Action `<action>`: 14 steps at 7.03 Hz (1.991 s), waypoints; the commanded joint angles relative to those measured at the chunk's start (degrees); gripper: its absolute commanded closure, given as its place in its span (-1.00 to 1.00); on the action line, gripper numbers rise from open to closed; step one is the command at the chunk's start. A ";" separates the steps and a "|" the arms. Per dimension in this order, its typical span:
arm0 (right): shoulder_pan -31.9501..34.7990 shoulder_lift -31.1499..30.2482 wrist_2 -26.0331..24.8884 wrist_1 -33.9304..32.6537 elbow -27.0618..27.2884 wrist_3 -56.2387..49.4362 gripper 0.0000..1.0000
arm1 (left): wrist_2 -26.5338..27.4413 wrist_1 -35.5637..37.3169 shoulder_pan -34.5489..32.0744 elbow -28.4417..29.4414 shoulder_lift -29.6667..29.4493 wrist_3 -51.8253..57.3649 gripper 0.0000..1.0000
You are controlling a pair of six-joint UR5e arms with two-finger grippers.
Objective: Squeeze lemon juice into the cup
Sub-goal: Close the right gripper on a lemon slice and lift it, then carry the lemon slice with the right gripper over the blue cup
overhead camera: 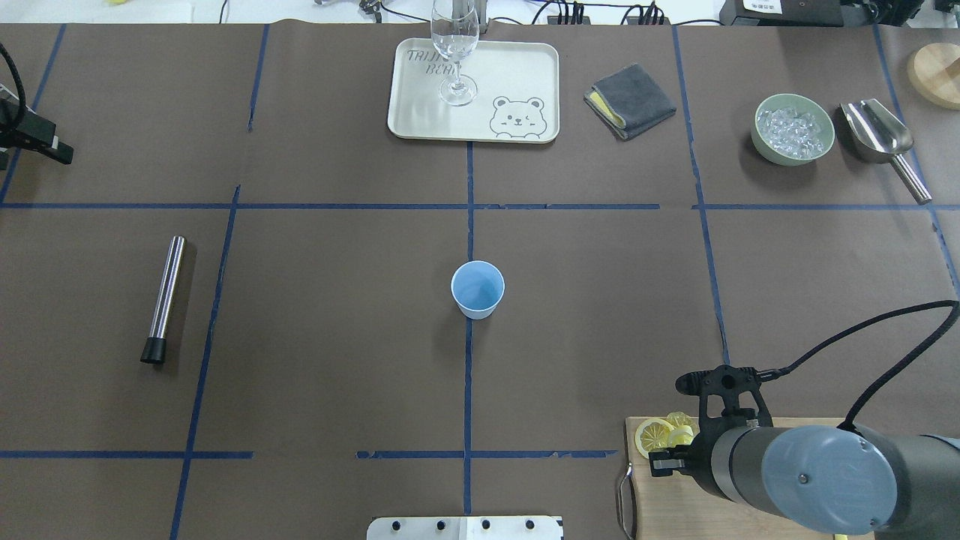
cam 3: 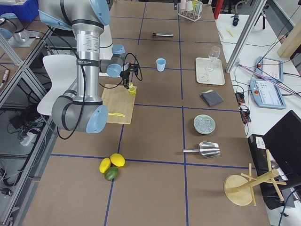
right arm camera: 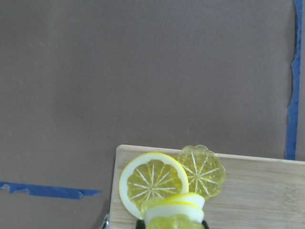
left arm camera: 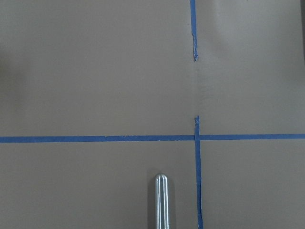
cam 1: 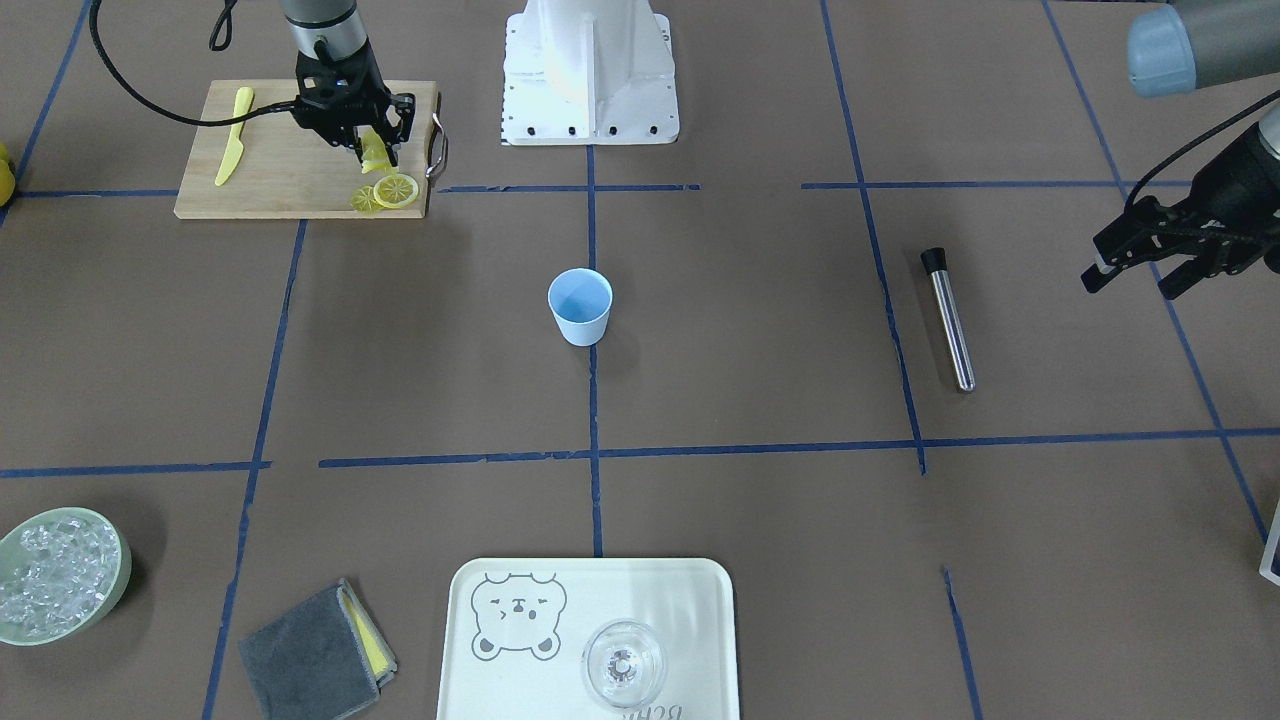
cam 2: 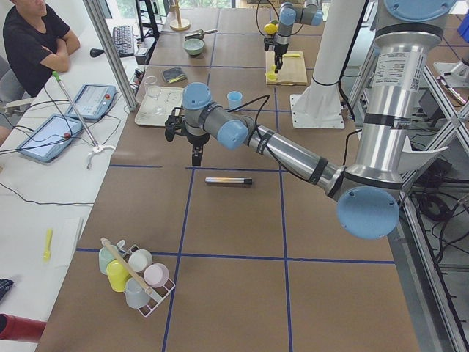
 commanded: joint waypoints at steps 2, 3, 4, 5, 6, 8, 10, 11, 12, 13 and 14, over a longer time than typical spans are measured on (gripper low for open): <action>7.58 -0.03 5.53 -1.53 6.34 0.02 0.13 | -0.09 -0.02 0.09 0.27 0.00 0.09 -1.00; 10.39 2.06 7.47 -1.44 6.36 -0.07 0.12 | -0.09 -0.02 0.00 0.27 -0.09 0.00 -1.00; 11.47 6.26 8.10 -2.23 5.49 0.02 0.11 | -0.09 -0.02 0.09 0.71 -0.26 0.09 -1.00; 13.57 11.79 8.02 -5.02 3.39 -0.07 0.11 | -0.09 -0.11 0.09 0.97 -0.26 0.09 -1.00; 15.68 19.93 8.02 -10.09 0.06 -0.07 0.11 | -0.09 -0.20 0.09 1.58 -0.35 0.09 -1.00; 17.62 33.93 7.75 -16.63 -10.46 -0.07 0.10 | -0.17 -2.30 0.09 3.25 -0.44 -0.09 -1.00; 18.94 41.60 7.40 -16.30 -19.62 0.02 0.10 | -0.17 -2.57 0.18 4.49 -0.87 -0.09 -1.00; 18.95 44.77 7.40 -16.21 -23.92 0.02 0.10 | -0.17 -2.66 0.18 4.84 -1.05 -0.09 -1.00; 18.95 46.37 7.40 -16.21 -26.14 0.02 0.10 | -0.17 -2.66 0.18 4.93 -1.05 0.00 -1.00; 18.95 47.25 7.31 -16.12 -27.99 -0.42 0.10 | -0.17 -2.66 0.18 5.02 -1.23 0.00 -1.00; 18.95 47.78 7.23 -13.25 -30.44 -0.07 0.10 | -0.17 -2.66 0.18 4.93 -1.23 0.00 -1.00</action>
